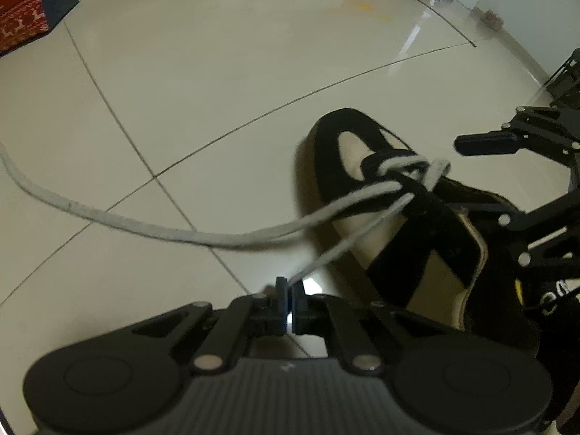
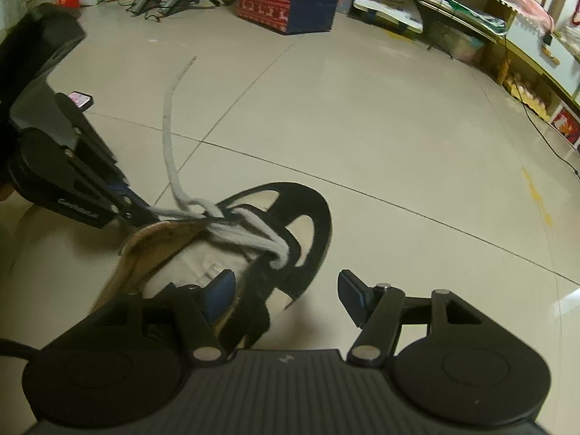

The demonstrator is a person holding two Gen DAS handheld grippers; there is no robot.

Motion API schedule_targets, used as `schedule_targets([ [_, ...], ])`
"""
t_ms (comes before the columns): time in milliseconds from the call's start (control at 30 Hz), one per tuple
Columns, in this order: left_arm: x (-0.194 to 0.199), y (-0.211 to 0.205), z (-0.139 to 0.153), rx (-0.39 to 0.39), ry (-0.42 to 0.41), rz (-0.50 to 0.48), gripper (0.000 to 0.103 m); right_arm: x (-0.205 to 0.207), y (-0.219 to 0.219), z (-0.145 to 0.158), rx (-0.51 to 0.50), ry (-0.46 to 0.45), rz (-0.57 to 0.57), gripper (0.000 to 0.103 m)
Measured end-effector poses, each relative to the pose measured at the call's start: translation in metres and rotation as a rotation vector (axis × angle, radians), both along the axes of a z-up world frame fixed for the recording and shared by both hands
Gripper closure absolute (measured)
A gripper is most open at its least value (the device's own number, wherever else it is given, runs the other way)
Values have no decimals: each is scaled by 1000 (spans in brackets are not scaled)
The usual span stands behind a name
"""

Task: Lace up shoes with both hands

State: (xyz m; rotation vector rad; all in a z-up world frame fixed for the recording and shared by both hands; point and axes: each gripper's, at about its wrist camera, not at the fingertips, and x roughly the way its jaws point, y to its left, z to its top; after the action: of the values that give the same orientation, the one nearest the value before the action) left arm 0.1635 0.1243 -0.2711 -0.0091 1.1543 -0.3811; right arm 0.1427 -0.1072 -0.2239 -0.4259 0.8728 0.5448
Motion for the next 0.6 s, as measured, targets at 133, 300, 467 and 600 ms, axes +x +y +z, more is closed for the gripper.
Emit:
schedule_targets([
  [133,-1,4,-6,-1,27,29,101,1,-2,-1,9,4,-9,37],
  [300,-5,12,-6,-12,42,51,101,1,-2,-2,12,5,-12,37],
  [467,8,-3,-13,-17,54,51,101,1,-1,-2,10,5,-13,37],
  [600,2,0,-6,-42,46,12,89,2,-3,-1,13,11,-17,37],
])
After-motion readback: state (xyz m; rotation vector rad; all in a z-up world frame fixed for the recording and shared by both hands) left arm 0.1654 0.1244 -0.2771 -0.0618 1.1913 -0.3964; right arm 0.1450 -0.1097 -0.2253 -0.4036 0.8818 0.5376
